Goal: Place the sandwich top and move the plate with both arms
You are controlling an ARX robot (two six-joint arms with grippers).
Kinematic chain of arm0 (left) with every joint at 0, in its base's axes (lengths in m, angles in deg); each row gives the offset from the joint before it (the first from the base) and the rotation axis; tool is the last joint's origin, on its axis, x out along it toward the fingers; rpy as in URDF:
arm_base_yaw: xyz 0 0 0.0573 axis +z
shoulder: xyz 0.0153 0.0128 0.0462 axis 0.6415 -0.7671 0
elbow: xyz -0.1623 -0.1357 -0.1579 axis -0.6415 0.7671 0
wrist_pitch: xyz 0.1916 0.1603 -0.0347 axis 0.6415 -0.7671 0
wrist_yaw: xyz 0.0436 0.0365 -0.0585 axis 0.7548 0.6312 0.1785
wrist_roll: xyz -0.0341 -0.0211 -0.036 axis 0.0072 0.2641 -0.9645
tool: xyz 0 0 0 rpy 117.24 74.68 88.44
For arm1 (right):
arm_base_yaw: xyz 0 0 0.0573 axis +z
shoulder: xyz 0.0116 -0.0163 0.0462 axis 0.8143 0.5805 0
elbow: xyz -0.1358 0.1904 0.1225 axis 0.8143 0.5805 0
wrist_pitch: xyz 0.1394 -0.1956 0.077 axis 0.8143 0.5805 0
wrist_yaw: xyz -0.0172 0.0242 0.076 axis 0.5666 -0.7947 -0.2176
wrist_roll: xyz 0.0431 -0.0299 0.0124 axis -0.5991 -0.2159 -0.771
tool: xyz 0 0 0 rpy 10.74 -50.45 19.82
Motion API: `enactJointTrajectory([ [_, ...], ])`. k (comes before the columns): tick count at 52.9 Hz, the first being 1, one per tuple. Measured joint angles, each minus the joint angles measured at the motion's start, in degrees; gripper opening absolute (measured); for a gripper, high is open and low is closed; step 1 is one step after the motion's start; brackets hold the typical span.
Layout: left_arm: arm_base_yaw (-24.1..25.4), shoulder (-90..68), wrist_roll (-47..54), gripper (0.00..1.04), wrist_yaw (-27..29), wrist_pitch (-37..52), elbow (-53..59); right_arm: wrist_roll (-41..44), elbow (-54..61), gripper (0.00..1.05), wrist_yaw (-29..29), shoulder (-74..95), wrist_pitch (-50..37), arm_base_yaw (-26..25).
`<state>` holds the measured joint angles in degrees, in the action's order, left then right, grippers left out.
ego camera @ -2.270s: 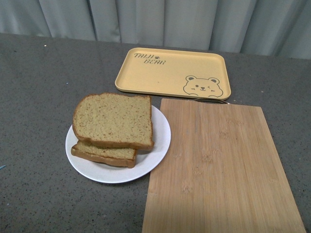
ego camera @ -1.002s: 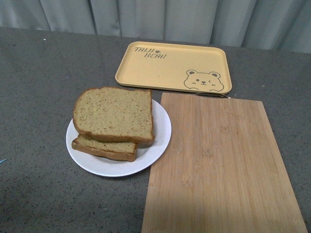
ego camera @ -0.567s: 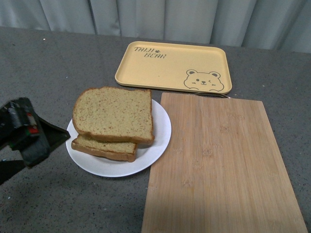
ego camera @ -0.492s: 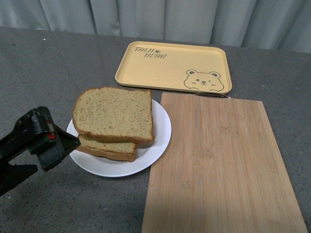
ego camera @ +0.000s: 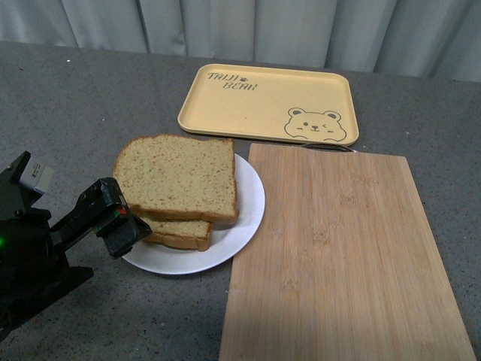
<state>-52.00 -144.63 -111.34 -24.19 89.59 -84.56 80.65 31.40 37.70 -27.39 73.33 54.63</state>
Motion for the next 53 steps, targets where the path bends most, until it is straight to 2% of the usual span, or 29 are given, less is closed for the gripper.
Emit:
enactJointTrajectory([
  [3, -0.33, -0.79, -0.66, 0.96, -0.90, 0.42, -0.33, -0.02, 0.00, 0.95, 0.00, 0.00, 0.00, 0.00],
  [11, -0.85, -4.33, -3.65, 0.62, -2.21, 1.42, -2.27, 0.00, 0.00, 0.95, 0.00, 0.00, 0.00, 0.00],
  [23, -0.46, -7.96, -7.85, 0.28, -4.44, 3.78, -3.54, 0.00, 0.00, 0.95, 0.00, 0.00, 0.00, 0.00],
  [34, 3.04, -9.84, -16.94, 0.04, -10.49, 9.84, -3.21, 0.00, 0.00, 0.95, 0.00, 0.00, 0.00, 0.00],
  [45, 3.87, -9.25, -21.29, 0.04, -13.68, 14.82, -1.29, 0.00, 0.00, 0.95, 0.00, 0.00, 0.00, 0.00],
  [53, 3.82, -6.01, -27.58, 0.04, -17.62, 24.57, 1.86, 0.00, 0.00, 0.95, 0.00, 0.00, 0.00, 0.00],
])
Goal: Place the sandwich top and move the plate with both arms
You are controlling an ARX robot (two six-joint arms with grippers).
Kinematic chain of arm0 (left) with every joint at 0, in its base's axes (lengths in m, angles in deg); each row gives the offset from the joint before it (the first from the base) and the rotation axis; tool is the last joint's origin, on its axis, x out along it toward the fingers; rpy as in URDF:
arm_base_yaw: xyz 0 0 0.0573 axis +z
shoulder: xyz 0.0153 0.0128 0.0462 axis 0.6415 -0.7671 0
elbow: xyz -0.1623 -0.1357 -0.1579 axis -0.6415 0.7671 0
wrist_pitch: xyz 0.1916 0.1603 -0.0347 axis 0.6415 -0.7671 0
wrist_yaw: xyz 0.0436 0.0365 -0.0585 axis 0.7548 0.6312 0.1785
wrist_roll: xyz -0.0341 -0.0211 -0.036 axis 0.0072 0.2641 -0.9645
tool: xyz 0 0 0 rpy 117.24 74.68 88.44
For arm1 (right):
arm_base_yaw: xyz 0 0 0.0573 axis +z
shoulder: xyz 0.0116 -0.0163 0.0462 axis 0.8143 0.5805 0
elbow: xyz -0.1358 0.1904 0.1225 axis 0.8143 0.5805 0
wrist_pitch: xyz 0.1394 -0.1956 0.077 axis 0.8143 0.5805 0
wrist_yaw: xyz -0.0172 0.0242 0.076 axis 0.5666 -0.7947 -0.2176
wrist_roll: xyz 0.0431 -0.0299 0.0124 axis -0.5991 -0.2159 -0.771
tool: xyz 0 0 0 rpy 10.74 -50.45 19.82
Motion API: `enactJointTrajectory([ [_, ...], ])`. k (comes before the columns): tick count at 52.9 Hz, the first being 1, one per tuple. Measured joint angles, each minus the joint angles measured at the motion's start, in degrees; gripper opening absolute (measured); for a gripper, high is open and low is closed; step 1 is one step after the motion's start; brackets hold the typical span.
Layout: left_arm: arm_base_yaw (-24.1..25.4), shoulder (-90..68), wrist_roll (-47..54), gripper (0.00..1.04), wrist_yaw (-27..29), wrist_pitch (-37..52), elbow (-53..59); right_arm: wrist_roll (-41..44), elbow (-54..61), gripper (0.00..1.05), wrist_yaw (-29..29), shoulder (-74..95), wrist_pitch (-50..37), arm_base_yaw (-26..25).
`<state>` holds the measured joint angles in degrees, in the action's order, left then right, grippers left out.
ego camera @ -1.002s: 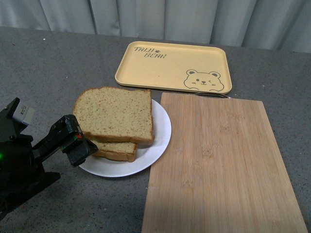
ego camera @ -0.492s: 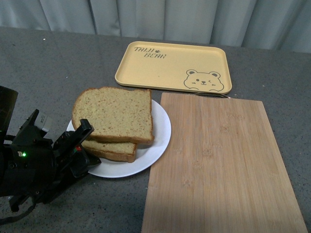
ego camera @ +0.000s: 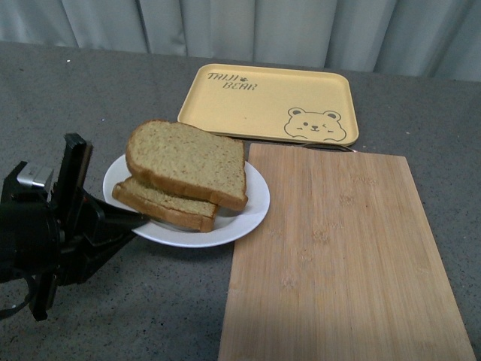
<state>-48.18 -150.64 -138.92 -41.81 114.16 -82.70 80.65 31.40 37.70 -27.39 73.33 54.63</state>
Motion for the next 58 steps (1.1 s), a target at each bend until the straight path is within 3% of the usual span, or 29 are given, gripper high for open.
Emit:
enactJointTrajectory([
  [5, -0.31, 0.59, -3.06, 0.04, -2.40, 7.89, 0.48, 0.00, 0.00, 0.95, -0.02, 0.00, 0.00, 0.00],
  [9, -0.77, 0.70, -4.39, 0.04, -2.29, 9.09, -0.92, -0.02, 0.00, 0.95, 0.00, 0.00, 0.00, 0.00],
  [21, -3.61, -2.14, -5.70, 0.04, 0.92, -0.22, -10.93, 0.00, 0.00, 0.95, 0.00, 0.00, 0.00, 0.00],
  [41, -9.94, -13.75, -7.58, 0.04, 7.80, -16.55, -37.66, 0.00, 0.00, 0.95, 0.00, 0.00, 0.00, 0.00],
  [58, -10.93, -23.37, -10.69, 0.04, 6.73, -22.60, -53.99, 0.00, 0.00, 0.95, 0.00, 0.00, 0.00, 0.00],
])
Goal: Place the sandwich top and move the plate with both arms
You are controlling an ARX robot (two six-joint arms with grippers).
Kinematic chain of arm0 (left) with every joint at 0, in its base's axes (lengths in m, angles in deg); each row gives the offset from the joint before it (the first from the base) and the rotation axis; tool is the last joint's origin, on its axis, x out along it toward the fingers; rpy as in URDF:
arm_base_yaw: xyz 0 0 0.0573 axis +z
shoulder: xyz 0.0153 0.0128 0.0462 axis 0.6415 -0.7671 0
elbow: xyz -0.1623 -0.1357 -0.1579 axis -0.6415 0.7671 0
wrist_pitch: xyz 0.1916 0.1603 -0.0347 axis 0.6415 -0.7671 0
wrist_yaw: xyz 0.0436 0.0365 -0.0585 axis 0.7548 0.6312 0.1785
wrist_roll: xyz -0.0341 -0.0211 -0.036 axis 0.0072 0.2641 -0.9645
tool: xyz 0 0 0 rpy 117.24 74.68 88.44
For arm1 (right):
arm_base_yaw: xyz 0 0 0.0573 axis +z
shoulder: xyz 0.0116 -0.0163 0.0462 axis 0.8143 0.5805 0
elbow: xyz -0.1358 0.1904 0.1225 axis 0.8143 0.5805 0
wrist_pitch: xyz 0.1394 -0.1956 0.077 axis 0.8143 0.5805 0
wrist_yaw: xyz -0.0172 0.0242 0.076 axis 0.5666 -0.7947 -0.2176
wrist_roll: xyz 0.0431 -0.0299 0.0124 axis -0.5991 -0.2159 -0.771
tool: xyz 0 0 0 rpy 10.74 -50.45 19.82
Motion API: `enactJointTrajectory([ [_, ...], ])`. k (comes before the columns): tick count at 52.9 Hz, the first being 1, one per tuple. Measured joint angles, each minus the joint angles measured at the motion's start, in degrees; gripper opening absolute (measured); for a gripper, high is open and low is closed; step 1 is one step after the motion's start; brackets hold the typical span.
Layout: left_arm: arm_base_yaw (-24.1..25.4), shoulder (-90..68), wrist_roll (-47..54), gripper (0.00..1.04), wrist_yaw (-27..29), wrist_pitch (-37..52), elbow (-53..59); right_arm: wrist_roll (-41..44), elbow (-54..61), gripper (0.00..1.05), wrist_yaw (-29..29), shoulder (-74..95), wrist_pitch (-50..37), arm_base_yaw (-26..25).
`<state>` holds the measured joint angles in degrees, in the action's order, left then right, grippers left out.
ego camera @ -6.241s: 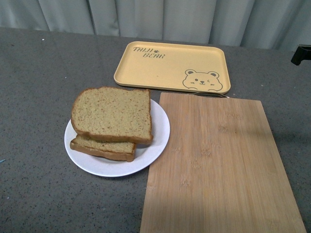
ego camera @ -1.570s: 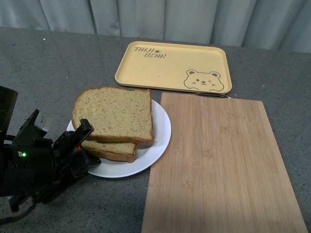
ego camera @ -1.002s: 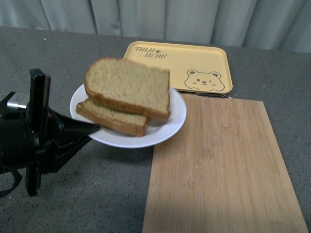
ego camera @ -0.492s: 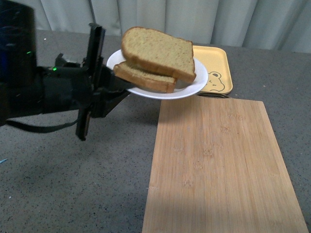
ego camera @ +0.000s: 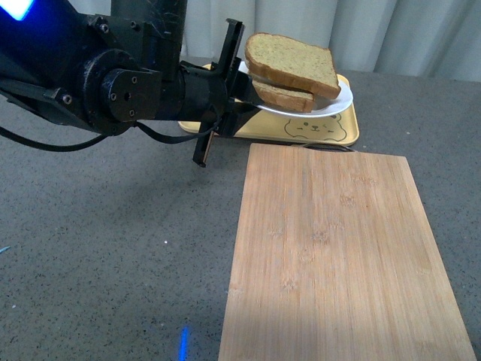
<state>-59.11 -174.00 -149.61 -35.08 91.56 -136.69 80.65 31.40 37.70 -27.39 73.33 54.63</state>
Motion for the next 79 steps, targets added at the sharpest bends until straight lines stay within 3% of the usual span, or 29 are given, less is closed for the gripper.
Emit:
enactJointTrajectory([
  [18, 0.13, -5.44, -5.09, 0.05, -1.57, 2.62, -5.60, 0.00, 0.00, 0.95, 0.00, 0.00, 0.00, 0.00],
  [26, 0.20, -4.94, -6.29, 0.36, -2.10, 6.71, -3.72, 0.00, 0.00, 0.95, 0.00, 0.00, 0.00, 0.00],
  [39, 0.59, -2.40, -6.16, 0.72, -2.69, 8.26, 2.32, 0.00, 0.00, 0.95, 0.00, 0.00, 0.00, 0.00],
  [46, 1.73, 3.61, -4.07, 1.00, -3.32, 9.18, 8.70, 0.00, 0.00, 0.95, 0.00, 0.00, 0.00, 0.00],
  [55, 2.99, 13.94, 6.01, 0.98, 3.13, 4.83, 16.96, 0.00, 0.00, 0.95, 0.00, 0.00, 0.00, 0.00],
  [57, 2.82, 14.12, 10.51, 0.96, 7.10, 7.08, 17.90, 0.00, 0.00, 0.95, 0.00, 0.00, 0.00, 0.00],
  [59, 2.34, 14.12, 18.12, 0.89, 17.70, 16.39, 20.57, -0.02, 0.00, 0.95, -0.02, 0.00, 0.00, 0.00],
  [62, 2.32, 14.29, 28.57, 0.82, 25.70, 25.38, 24.26, 0.00, 0.00, 0.95, -0.13, 0.00, 0.00, 0.00],
  [66, 3.19, 16.87, 50.12, 0.68, 36.57, 37.51, 32.70, 0.00, 0.00, 0.95, -0.02, 0.00, 0.00, 0.00],
  [71, 5.66, 23.82, 67.45, 0.50, 36.96, 42.62, 41.11, 0.00, 0.00, 0.95, 0.04, 0.00, 0.00, 0.00],
  [79, 7.89, 31.67, 75.69, 0.26, 34.49, 43.78, 49.70, 0.00, 0.00, 0.95, -0.04, 0.00, 0.00, 0.00],
])
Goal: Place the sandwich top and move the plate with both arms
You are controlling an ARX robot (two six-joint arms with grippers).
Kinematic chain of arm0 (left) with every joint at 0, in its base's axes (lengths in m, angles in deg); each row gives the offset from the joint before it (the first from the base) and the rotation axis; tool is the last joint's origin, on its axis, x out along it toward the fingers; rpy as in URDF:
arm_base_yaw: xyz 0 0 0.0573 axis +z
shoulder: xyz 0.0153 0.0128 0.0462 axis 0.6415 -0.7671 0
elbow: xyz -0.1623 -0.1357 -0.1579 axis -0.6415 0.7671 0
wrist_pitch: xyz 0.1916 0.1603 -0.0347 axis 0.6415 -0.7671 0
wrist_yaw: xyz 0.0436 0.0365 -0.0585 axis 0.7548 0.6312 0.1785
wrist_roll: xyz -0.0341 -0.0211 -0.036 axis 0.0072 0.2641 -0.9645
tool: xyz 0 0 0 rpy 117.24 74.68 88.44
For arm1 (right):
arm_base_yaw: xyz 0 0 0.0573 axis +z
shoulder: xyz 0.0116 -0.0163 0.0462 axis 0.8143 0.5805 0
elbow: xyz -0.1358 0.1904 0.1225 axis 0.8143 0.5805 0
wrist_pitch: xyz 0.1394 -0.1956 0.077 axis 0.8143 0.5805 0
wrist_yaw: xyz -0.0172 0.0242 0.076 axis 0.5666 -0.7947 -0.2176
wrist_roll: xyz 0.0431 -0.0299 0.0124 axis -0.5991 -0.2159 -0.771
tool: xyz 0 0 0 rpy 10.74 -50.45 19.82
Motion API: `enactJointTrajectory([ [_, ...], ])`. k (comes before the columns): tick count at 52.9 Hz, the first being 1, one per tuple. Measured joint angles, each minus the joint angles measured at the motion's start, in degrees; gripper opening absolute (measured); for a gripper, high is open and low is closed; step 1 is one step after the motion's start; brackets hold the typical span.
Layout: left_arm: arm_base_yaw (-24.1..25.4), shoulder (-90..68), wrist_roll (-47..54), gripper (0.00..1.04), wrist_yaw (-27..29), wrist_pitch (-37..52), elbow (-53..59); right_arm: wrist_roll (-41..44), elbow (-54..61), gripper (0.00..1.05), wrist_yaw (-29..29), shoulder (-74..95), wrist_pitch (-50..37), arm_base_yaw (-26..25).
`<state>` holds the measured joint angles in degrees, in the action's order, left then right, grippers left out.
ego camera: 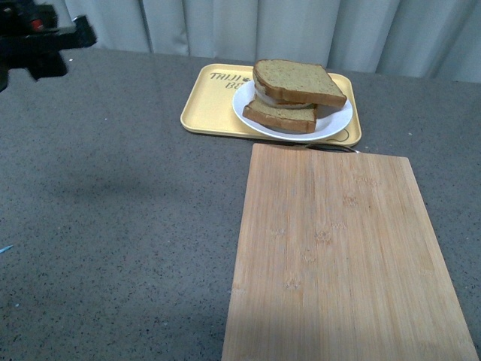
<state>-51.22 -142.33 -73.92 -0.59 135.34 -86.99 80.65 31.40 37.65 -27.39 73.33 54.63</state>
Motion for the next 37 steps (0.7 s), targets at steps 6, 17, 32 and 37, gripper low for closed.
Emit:
enactJointTrajectory([
  [6, 1.75, 4.52, 1.95, 0.08, -1.07, -0.02, 5.88, 0.00, 0.00, 0.95, 0.02, 0.00, 0.00, 0.00],
  [17, 4.00, 15.76, 3.17, 0.04, -4.07, -2.14, 14.49, 0.00, 0.00, 0.95, 0.04, 0.00, 0.00, 0.00],
  [32, 6.86, 31.76, 3.54, 0.04, -6.62, -11.28, 22.08, 0.00, 0.00, 0.95, 0.04, 0.00, 0.00, 0.00],
  [37, 9.99, 40.68, 3.72, 0.04, -10.56, -19.19, 23.06, 0.00, 0.00, 0.95, 0.04, 0.00, 0.00, 0.00],
])
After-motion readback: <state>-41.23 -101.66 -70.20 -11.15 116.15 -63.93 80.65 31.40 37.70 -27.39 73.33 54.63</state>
